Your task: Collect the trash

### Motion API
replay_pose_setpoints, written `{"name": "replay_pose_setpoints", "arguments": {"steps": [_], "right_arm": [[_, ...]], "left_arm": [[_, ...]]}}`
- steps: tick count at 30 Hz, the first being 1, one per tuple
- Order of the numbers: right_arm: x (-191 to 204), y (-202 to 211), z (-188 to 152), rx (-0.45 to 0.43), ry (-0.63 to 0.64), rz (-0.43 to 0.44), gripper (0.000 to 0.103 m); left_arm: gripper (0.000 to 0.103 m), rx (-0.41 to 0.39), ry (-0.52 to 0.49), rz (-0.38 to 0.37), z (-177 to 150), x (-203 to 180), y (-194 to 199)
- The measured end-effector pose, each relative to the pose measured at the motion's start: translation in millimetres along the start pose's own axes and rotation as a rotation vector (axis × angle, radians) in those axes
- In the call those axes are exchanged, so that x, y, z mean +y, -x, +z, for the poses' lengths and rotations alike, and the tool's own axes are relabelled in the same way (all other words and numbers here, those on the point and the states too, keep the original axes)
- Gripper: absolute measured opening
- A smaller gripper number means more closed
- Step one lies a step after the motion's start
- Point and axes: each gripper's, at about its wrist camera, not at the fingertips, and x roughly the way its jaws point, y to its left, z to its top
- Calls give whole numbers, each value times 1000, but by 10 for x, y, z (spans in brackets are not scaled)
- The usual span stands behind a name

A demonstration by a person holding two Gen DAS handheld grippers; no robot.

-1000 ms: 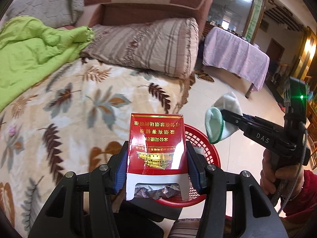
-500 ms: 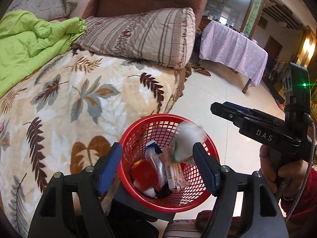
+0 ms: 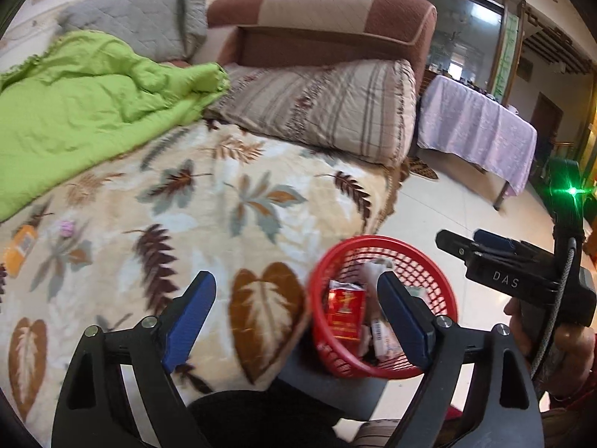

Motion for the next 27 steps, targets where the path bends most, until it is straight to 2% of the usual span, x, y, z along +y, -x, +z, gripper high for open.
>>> {"name": "replay_pose_setpoints", "arguments": {"steps": [4, 5, 8, 11, 13, 16, 21, 27], "right_arm": [[150, 49, -101, -3, -42, -76, 90], [180, 74, -131, -9, -60, -104, 95], [278, 219, -241, -61, -122, -175, 103], [432, 383, -323, -104, -146, -182, 103], [555, 430, -377, -86, -136, -209, 103], [736, 449, -479, -35, -81, -199, 103], [882, 499, -555, -33, -21, -227, 103], [951, 496, -561, -30, -1, -231, 103]], "left_arm": [[94, -25, 2, 45, -97, 192, 176], [95, -28, 4, 56, -121, 233, 209], [96, -34, 10, 84, -210, 376, 324], [98, -34, 15, 139, -302, 509, 437], [98, -44, -1, 188, -360, 562, 498], [99, -81, -50, 280, -446, 568, 605], [103, -111, -111, 315, -499, 516, 692], [103, -93, -143, 346, -490, 470, 643]]}}
